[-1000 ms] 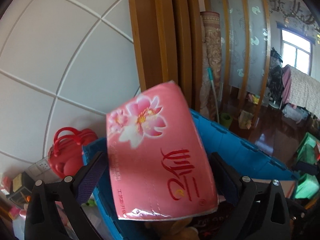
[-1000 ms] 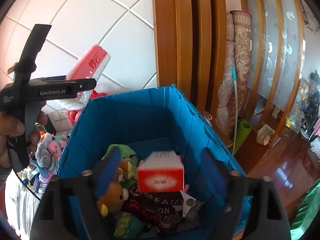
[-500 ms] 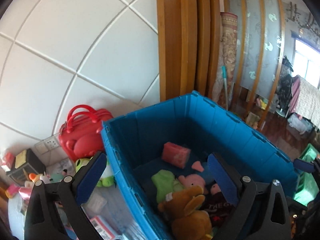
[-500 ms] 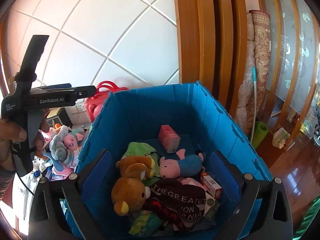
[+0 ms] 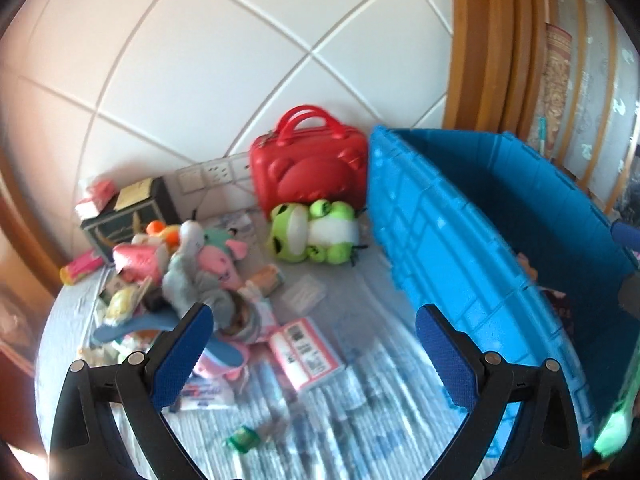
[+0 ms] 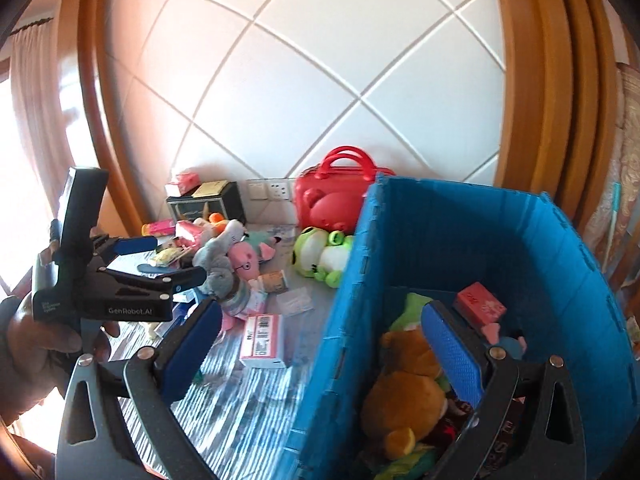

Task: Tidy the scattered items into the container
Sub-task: 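Move both open tools back toward the pile on the table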

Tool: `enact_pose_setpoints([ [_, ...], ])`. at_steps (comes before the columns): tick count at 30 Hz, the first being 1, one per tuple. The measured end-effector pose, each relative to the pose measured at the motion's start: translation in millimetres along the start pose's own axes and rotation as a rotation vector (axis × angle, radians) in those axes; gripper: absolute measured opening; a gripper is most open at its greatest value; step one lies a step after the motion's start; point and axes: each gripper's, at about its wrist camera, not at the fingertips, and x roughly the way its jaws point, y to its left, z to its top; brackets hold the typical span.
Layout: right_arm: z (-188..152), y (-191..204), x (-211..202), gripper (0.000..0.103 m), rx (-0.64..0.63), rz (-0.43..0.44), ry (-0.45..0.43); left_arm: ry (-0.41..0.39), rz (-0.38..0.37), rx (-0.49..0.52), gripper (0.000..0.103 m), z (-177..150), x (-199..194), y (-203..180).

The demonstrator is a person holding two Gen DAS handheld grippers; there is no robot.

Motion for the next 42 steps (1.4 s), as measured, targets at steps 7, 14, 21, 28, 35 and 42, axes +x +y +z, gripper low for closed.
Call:
enact_pose_setpoints([
  [7,14,94,43,0.101,-0.095,0.097,0.023,0.064,0.124,-0.174,0.102,-76,-13,134],
  [14,20,176,77,0.101,-0.107,0.117,0.073,0.107,0.167,-0.237,0.102,-124,-24,238],
  [21,13,249,115,0.101,-0.131,0.124,0.128,0.137,0.177,-0.266,0.102,-155,-28,312],
  [28,-14,304,156,0.101,-0.147,0.122,0.198,0.183,0.206,-0.325,0.102,-201,-25,381],
  [35,-54,341,196,0.101,-0.148,0.104,0.301,0.253,0.281,-0.421,0.102,-265,-9,452],
  [42,-77,365,210,0.101,-0.172,0.075,0.367,0.287,0.4,-0.567,0.102,-326,16,523],
])
